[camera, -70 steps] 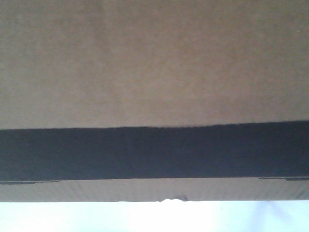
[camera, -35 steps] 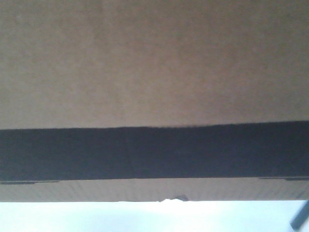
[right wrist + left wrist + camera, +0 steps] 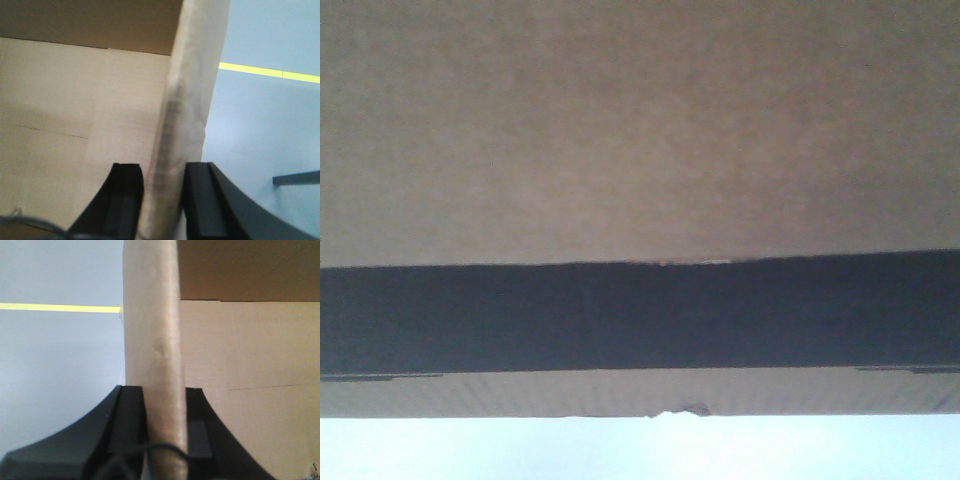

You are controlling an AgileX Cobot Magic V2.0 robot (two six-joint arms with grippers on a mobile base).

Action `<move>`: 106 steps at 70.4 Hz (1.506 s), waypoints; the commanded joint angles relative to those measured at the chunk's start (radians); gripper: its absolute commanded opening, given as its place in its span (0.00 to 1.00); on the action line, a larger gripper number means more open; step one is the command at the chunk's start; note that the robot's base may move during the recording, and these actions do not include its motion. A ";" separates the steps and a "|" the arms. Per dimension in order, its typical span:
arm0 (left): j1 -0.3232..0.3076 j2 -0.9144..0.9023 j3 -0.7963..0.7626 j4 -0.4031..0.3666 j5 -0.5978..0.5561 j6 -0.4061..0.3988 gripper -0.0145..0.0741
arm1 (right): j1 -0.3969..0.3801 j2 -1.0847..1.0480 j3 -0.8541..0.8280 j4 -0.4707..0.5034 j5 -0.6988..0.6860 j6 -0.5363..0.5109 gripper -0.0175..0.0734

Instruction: Grab box from left shelf to table start

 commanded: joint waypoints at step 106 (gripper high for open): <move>-0.012 -0.010 -0.045 -0.177 -0.152 -0.013 0.05 | -0.001 0.003 -0.027 0.064 -0.117 -0.017 0.25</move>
